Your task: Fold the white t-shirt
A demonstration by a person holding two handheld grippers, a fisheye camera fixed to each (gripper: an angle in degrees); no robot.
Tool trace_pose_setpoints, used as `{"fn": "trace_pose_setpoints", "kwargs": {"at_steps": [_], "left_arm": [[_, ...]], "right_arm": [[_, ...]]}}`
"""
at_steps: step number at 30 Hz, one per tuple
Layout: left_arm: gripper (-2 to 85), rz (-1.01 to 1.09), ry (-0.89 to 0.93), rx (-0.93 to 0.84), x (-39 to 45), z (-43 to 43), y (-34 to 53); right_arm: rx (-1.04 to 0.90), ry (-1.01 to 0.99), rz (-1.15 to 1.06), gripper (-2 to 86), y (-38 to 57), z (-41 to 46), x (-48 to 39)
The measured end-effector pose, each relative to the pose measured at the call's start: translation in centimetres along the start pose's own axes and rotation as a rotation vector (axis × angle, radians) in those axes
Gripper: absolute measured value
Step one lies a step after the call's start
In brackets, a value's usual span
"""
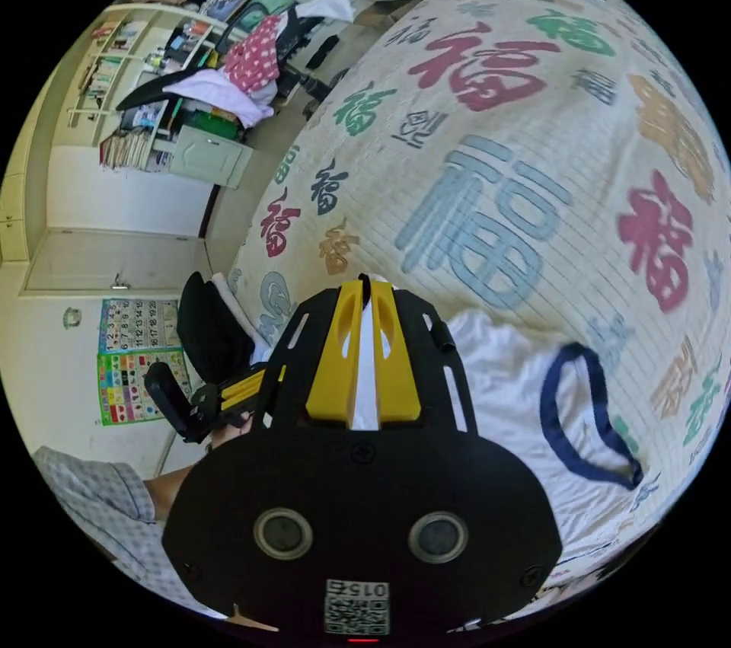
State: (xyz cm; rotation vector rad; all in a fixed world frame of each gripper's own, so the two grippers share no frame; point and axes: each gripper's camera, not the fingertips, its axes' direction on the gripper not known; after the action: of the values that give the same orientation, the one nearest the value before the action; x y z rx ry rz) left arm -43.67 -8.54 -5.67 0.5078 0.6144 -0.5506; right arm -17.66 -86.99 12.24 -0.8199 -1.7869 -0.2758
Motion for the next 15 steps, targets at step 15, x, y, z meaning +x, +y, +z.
{"fn": "trace_pose_setpoints", "kwargs": {"at_steps": [15], "left_arm": [[0.3,0.090,-0.062,-0.153,-0.5,3.4,2.3]], "right_arm": [[-0.206,0.287,-0.197,6.2,1.7,4.4,-5.0]]}}
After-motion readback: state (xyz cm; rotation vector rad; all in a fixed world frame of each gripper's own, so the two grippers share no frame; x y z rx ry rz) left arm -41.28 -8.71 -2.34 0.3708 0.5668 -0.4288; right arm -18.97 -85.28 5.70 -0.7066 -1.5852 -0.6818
